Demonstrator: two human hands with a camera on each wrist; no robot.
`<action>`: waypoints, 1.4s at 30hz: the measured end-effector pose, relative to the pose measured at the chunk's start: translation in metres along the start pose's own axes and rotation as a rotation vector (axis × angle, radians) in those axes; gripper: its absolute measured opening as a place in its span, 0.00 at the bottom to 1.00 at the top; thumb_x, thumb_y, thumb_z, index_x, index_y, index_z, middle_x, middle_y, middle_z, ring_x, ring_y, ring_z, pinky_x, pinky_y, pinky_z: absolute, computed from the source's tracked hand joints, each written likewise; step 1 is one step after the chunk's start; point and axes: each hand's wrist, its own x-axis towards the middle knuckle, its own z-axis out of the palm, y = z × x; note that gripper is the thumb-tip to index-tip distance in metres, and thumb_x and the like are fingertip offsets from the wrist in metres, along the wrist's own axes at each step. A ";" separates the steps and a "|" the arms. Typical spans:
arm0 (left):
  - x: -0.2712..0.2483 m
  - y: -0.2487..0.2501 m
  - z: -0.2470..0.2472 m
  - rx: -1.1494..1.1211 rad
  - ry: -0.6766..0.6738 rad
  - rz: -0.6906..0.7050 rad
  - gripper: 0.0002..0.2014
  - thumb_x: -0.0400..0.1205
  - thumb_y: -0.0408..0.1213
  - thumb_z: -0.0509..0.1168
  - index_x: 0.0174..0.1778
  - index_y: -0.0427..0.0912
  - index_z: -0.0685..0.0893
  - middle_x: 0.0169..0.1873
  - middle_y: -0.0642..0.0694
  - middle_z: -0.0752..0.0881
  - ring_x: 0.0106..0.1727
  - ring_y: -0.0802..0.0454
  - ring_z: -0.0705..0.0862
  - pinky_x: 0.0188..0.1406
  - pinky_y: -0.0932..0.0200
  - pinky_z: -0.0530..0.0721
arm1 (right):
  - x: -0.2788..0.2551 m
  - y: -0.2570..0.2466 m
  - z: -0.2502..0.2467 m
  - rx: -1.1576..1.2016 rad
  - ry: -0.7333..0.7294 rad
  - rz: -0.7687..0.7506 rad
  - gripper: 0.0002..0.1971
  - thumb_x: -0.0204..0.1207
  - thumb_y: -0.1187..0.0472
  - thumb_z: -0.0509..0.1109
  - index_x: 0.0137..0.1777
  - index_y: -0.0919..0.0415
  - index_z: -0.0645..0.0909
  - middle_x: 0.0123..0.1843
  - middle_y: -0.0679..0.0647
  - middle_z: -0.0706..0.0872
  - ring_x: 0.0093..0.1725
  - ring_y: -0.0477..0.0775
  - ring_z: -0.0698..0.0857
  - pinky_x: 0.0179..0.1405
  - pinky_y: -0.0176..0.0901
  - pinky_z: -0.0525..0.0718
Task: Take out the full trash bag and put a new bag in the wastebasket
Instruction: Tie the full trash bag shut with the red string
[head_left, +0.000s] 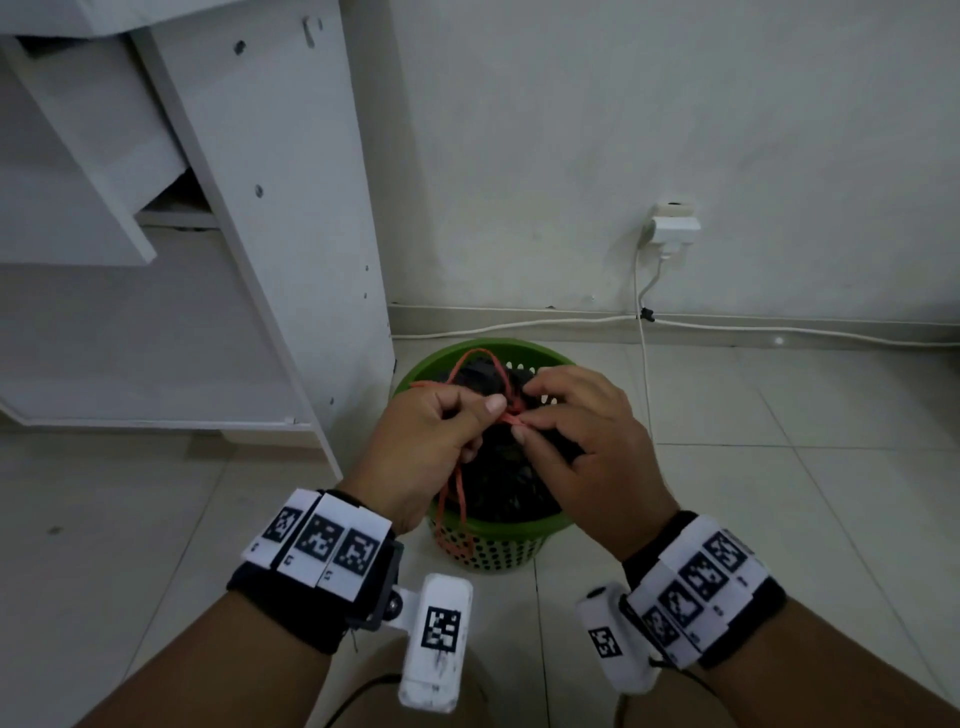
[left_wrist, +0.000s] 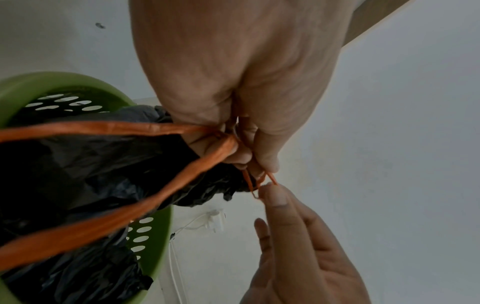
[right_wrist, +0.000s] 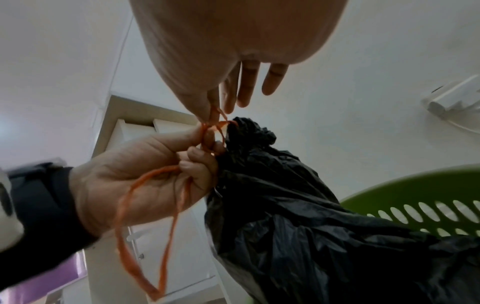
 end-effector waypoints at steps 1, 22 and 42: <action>-0.001 0.001 0.001 0.011 0.000 0.022 0.14 0.83 0.40 0.71 0.31 0.43 0.88 0.23 0.48 0.78 0.27 0.54 0.74 0.32 0.60 0.76 | 0.001 -0.004 -0.002 0.050 -0.015 0.042 0.07 0.76 0.59 0.72 0.41 0.61 0.88 0.54 0.53 0.87 0.62 0.53 0.83 0.64 0.49 0.79; 0.003 -0.006 -0.027 0.663 0.059 0.481 0.18 0.77 0.63 0.64 0.33 0.52 0.82 0.20 0.53 0.80 0.25 0.54 0.79 0.23 0.55 0.78 | 0.036 -0.009 -0.011 1.300 0.165 0.866 0.21 0.87 0.60 0.56 0.29 0.54 0.65 0.22 0.49 0.65 0.18 0.47 0.71 0.32 0.49 0.69; 0.002 -0.081 -0.078 1.123 -0.133 0.442 0.17 0.82 0.61 0.52 0.34 0.56 0.71 0.21 0.58 0.72 0.22 0.53 0.75 0.20 0.61 0.69 | -0.007 0.047 0.016 -0.120 -0.424 0.418 0.19 0.86 0.58 0.60 0.33 0.55 0.62 0.27 0.52 0.71 0.26 0.52 0.70 0.28 0.47 0.69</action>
